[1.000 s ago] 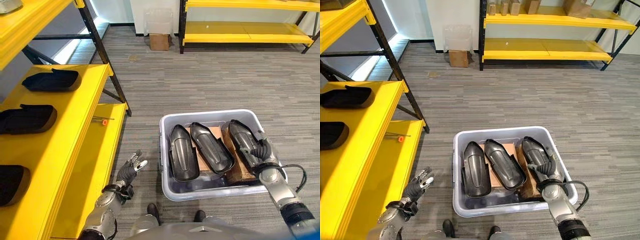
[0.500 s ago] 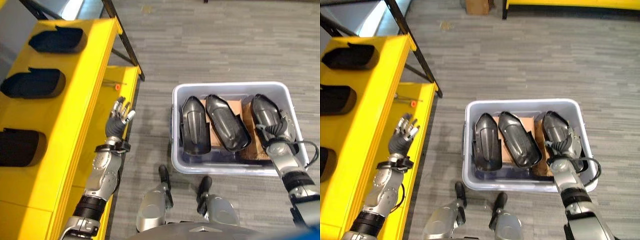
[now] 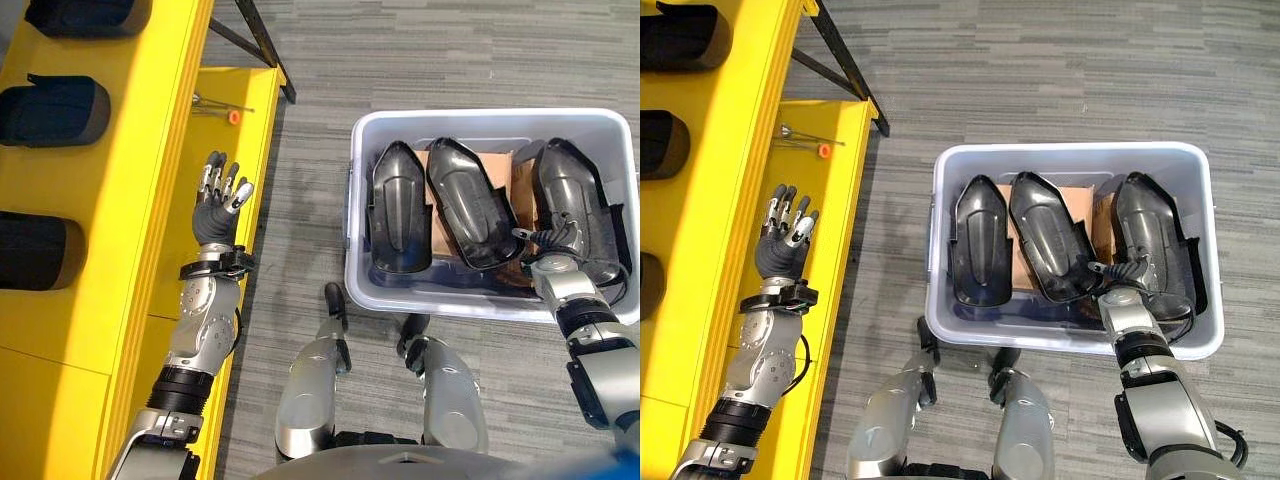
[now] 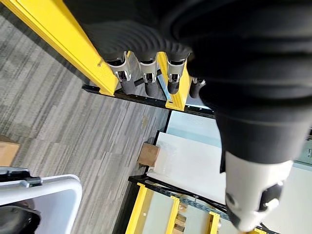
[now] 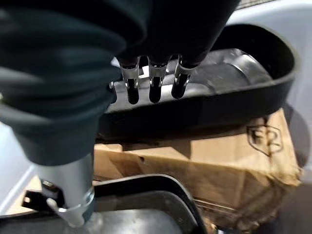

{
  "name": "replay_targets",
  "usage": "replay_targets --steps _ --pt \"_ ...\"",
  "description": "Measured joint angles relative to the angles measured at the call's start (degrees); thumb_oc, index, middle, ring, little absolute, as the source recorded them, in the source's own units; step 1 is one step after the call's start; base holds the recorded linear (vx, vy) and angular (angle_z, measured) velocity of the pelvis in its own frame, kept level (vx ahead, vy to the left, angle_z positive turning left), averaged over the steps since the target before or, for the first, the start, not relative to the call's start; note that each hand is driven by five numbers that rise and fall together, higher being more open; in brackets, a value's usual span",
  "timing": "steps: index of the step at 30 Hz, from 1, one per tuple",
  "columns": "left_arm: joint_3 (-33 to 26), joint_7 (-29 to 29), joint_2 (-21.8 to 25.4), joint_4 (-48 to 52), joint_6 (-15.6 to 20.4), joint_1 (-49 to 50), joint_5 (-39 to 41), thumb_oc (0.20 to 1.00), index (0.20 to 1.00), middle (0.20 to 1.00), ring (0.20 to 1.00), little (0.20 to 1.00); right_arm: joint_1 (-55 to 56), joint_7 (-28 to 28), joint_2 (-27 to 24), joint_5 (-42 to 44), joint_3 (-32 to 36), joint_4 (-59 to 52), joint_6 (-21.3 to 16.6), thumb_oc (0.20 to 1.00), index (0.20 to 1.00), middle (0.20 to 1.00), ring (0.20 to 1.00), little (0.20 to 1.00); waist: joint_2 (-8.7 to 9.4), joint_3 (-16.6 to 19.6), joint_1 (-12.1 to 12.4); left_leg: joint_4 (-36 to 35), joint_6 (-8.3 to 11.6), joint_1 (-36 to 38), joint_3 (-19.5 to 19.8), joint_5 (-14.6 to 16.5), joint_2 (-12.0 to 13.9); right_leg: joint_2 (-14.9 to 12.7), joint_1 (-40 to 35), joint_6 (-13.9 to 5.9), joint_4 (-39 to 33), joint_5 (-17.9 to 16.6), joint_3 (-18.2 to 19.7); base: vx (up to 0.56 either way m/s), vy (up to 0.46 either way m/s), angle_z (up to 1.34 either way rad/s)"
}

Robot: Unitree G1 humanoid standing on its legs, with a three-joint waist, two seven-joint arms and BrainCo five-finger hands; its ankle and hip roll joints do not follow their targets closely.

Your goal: Move parts from the plastic box to the shelf.

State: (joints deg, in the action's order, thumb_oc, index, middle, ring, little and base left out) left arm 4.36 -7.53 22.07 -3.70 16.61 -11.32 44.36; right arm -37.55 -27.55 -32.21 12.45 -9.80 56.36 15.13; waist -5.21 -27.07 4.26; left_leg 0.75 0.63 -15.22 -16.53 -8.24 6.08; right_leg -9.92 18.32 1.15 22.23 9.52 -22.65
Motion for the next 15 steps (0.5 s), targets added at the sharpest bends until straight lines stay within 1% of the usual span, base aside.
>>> replay_targets --steps 4,6,11,15 --pt "0.3 0.1 0.0 0.0 -0.1 -0.6 0.0 1.0 1.0 1.0 1.0 1.0 -1.8 -0.2 -0.1 1.5 0.0 1.1 0.9 1.0 1.0 1.0 1.0 1.0 -0.15 -0.7 -0.1 0.3 0.12 0.0 0.1 -0.1 0.0 -0.3 0.4 0.28 1.3 0.5 0.0 0.0 0.0 0.0" --pt "0.3 0.2 0.0 0.0 -0.1 -0.5 0.1 1.0 1.0 1.0 1.0 1.0 -3.7 1.3 -0.3 2.5 0.1 2.5 1.3 1.0 1.0 1.0 1.0 1.0 -0.2 -0.7 0.0 0.3 0.37 -0.1 0.1 -0.3 0.0 -0.4 1.3 0.47 2.4 1.1 0.6 0.0 0.0 0.0" --pt "0.4 0.9 0.0 0.0 -0.2 -0.5 0.1 1.0 1.0 1.0 1.0 1.0 -4.5 4.9 -1.5 3.8 -0.2 3.0 -0.1 1.0 1.0 1.0 1.0 1.0 -0.22 -0.7 -0.2 0.4 0.55 -0.3 0.0 -0.5 0.3 -0.6 1.9 0.96 3.6 1.6 0.7 0.0 0.002 -0.01" --pt "0.7 1.0 0.0 0.0 -0.6 -0.4 0.1 1.0 1.0 1.0 1.0 1.0 -3.8 8.0 -2.0 4.2 -1.5 -0.5 -1.6 1.0 1.0 1.0 1.0 1.0 -0.25 -0.7 -0.6 0.4 0.79 -0.4 -0.1 -0.9 0.6 -0.4 2.3 1.23 4.1 1.7 0.8 0.0 0.007 -0.02"
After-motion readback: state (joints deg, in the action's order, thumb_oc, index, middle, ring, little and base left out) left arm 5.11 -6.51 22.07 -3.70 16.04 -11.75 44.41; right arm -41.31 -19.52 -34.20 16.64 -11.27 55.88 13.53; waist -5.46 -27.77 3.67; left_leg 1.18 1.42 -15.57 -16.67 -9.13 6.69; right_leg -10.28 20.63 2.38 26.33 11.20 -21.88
